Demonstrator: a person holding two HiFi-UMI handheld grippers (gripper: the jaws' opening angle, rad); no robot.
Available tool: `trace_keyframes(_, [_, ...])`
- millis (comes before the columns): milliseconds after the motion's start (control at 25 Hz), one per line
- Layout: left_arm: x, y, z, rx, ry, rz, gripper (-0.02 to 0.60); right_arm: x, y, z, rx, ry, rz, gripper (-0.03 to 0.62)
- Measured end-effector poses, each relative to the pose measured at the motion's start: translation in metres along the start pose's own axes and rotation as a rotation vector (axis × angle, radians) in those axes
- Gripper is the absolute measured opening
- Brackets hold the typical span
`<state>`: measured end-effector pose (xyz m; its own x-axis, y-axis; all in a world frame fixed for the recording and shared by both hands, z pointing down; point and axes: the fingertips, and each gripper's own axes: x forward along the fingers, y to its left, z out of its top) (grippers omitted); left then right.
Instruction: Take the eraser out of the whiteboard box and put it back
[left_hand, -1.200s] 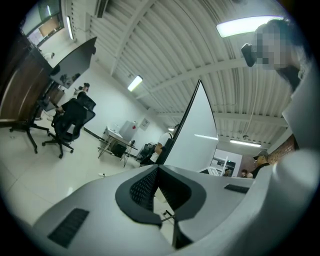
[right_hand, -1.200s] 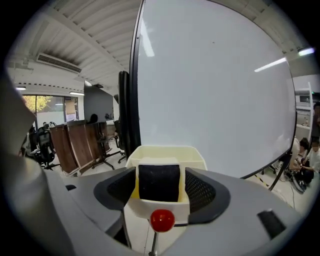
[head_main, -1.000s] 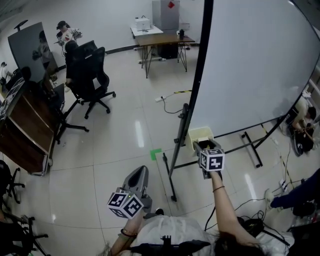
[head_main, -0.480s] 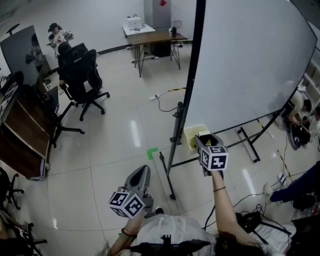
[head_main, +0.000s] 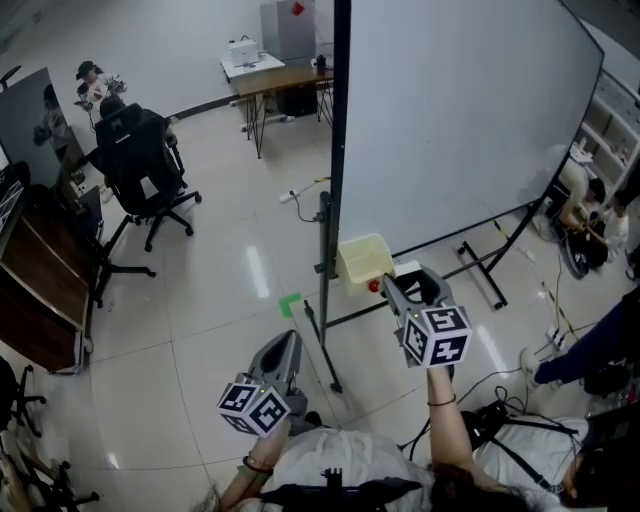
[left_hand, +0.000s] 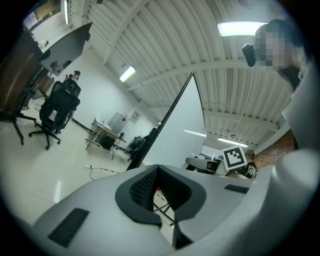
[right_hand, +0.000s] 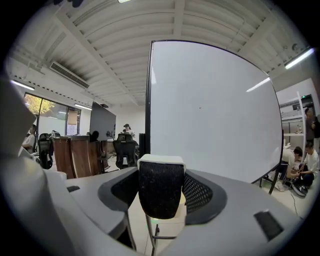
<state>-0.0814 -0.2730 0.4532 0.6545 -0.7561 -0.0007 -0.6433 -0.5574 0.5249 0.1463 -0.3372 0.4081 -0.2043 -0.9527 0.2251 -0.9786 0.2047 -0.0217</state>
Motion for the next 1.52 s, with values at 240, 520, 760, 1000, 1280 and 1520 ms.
trace_keyframes(240, [-0.013,-0.039,-0.031,-0.005,0.024,-0.025,-0.014,-0.074,0.002,-0.024,0.026,0.002,-0.014,0.272])
trace_keyframes(520, [-0.040,-0.089,-0.069,-0.011,0.059,-0.055,-0.014,-0.145,0.011,-0.071,0.076,0.049,-0.018,0.272])
trace_keyframes(760, [-0.077,-0.119,-0.092,-0.008,0.070,-0.063,-0.014,-0.191,0.045,-0.104,0.100,0.083,0.036,0.272])
trace_keyframes(1000, [-0.125,-0.122,-0.104,-0.002,0.052,-0.035,-0.014,-0.211,0.073,-0.119,0.098,0.082,0.094,0.272])
trace_keyframes(1280, [-0.167,-0.116,-0.105,0.012,0.039,0.019,-0.014,-0.222,0.099,-0.124,0.093,0.090,0.147,0.272])
trace_keyframes(1520, [-0.161,-0.134,-0.113,0.057,0.092,-0.027,-0.014,-0.230,0.097,-0.124,0.096,0.090,0.141,0.272])
